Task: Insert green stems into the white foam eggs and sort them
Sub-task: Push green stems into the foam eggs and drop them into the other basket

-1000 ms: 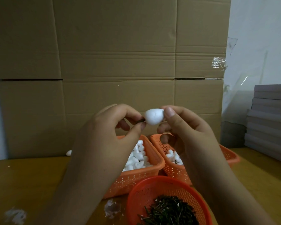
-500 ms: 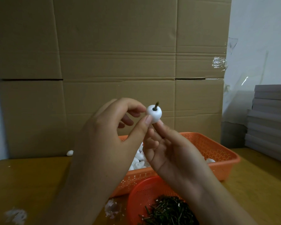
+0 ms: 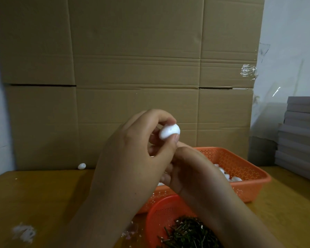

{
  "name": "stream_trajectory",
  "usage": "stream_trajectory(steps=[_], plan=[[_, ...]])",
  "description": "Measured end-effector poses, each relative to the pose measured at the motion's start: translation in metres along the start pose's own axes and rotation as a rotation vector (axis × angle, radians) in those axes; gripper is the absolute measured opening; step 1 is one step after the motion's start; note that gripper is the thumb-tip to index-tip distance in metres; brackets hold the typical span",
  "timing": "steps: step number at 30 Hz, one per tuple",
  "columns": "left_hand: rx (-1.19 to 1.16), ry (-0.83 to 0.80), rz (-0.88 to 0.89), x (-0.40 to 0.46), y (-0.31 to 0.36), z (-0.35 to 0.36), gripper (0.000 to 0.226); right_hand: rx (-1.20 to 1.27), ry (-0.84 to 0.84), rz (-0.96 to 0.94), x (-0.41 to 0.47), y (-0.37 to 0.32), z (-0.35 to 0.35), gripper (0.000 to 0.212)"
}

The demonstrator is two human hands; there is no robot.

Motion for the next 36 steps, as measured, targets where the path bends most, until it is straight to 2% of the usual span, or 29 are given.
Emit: stream_trajectory(steps=[4,8,15,19,23,26,30,33,36], plan=[[-0.013,0.041,-0.007,0.001,-0.006,-0.006,0.017,-0.085,0.246,-0.069,-0.004,-0.014,-0.030,0.030],[-0.041,0.030,-0.012,0.001,-0.009,-0.004,0.018,-0.272,0.314,-0.208,-0.016,-0.038,-0.034,0.023],[-0.123,0.100,-0.037,0.000,-0.008,-0.003,0.026,-0.444,0.301,-0.267,-0.019,-0.045,-0.020,0.026],[-0.054,0.084,-0.047,0.000,-0.010,-0.003,0.022,-0.578,0.310,-0.306,-0.021,-0.051,-0.016,0.013],[-0.016,0.042,-0.052,-0.001,-0.010,0.001,0.023,-0.737,0.255,-0.312,-0.023,-0.054,-0.005,0.026],[-0.014,0.000,-0.080,-0.002,-0.014,0.005,0.027,-0.817,0.213,-0.284,-0.023,-0.053,0.001,0.027],[-0.161,-0.001,-0.178,-0.002,-0.027,0.005,0.028,-0.589,0.262,-0.255,-0.023,-0.057,-0.010,0.024],[-0.271,-0.125,-0.284,-0.004,-0.036,0.018,0.030,-0.386,0.374,-0.193,-0.024,-0.056,-0.033,0.031],[-0.362,-0.244,-0.321,-0.007,-0.033,0.032,0.017,-0.335,0.395,-0.173,-0.024,-0.057,-0.040,0.034]])
Point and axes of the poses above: each hand's wrist, its own x-axis towards the middle knuckle, its own z-axis out of the palm, y = z × x, the point moved 8 cm from there along x, towards the middle knuckle, and after that the axes turned 4 degrees about z, right-handed, at the moved point
